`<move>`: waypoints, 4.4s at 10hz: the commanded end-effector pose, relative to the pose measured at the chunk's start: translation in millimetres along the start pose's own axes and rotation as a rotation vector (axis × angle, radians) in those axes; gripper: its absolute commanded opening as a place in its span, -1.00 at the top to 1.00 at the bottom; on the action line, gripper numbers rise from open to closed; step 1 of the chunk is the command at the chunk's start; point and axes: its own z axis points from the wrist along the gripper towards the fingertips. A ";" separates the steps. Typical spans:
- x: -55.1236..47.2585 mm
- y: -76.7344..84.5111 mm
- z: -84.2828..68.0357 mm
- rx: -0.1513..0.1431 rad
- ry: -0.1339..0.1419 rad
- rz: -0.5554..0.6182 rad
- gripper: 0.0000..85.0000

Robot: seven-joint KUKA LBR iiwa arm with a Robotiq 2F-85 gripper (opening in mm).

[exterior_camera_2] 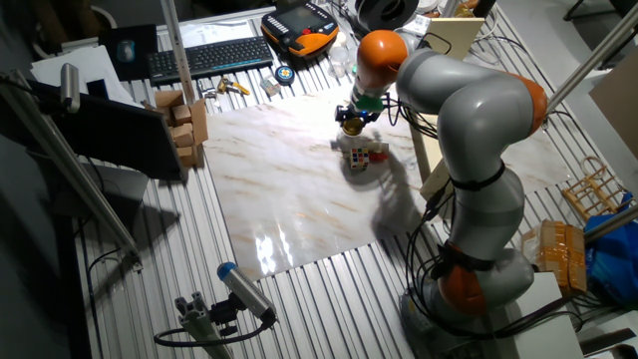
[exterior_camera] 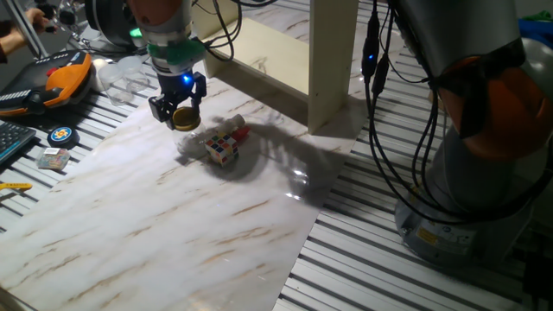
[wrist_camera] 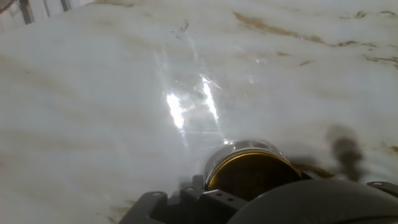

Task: Take the object down from the shelf

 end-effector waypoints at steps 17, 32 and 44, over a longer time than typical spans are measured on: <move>1.6 0.9 7.7 0.005 0.010 -0.039 1.00; 1.8 2.4 10.0 0.003 -0.008 -0.013 -1.00; 2.1 1.0 -95.0 0.046 0.017 -0.075 0.60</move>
